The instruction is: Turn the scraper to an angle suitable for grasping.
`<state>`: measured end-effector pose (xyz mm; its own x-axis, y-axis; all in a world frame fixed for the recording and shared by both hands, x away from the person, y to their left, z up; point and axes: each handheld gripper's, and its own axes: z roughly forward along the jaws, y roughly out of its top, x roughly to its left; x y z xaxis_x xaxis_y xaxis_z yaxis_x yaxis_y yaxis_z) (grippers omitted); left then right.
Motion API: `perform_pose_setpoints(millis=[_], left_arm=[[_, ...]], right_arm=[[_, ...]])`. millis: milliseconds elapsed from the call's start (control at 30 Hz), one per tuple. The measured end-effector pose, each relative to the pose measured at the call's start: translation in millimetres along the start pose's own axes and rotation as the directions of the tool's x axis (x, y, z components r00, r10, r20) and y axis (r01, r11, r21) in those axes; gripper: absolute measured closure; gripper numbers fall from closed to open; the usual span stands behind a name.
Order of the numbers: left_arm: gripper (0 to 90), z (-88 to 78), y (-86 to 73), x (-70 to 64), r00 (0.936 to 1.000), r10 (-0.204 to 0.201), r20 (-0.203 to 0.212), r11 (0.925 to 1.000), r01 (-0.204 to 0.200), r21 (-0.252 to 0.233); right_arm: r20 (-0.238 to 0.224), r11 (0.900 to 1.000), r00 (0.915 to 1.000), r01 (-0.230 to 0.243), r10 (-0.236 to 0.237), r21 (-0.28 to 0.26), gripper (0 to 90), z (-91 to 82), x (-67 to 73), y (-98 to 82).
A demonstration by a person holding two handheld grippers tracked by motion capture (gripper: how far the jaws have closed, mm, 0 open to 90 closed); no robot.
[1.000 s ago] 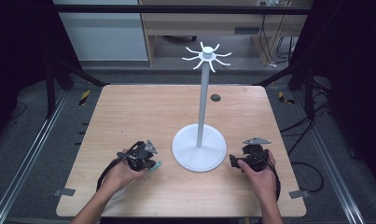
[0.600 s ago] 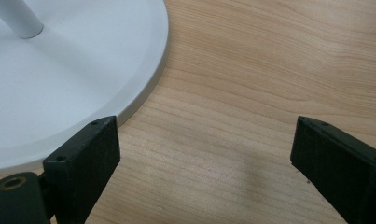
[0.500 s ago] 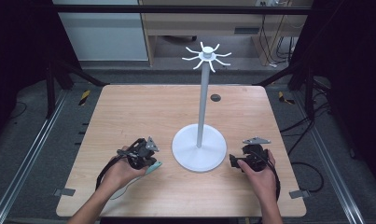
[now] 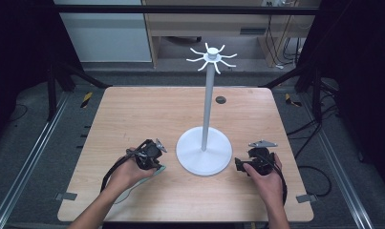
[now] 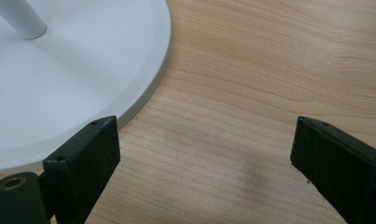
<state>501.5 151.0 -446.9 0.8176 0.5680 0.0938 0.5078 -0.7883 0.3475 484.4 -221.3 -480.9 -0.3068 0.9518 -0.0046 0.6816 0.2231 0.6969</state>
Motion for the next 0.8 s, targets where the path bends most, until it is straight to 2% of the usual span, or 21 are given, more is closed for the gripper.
perform_pose_setpoints(millis=[67, 100, 167, 300, 800], left_arm=[[72.7, 0.8, 1.7, -0.7, 1.0000, 0.001, -0.002, 0.9999, -0.001, 0.015], [68.0, 1.4, 2.3, -1.0, 1.0000, 0.002, -0.003, 0.9997, -0.002, 0.025], [67.0, 3.1, 3.3, -1.1, 1.0000, -0.002, -0.005, 0.9995, 0.003, 0.032], [66.8, 7.8, 2.3, -1.7, 0.9999, -0.002, 0.015, 0.9985, 0.001, 0.054], [66.3, 12.6, 4.2, -1.9, 0.9996, 0.014, 0.026, 0.9956, -0.016, 0.092]], right_arm=[[0.000, 1.000, 1.0000, 0.000, 0.000, 0.000, 8.5, -0.1, 0.0, 0.0], [-0.001, 1.000, 1.0000, -0.002, 0.002, -0.001, 8.5, -0.1, 0.0, 0.0], [-0.003, 1.000, 1.0000, -0.004, 0.004, -0.001, 8.5, -0.4, -0.1, 0.0], [-0.002, 1.000, 1.0000, -0.004, 0.004, -0.001, 8.5, 0.0, -0.4, 0.0], [-0.004, 1.000, 1.0000, -0.002, 0.002, 0.000, 8.5, -0.3, -0.5, 0.1]])
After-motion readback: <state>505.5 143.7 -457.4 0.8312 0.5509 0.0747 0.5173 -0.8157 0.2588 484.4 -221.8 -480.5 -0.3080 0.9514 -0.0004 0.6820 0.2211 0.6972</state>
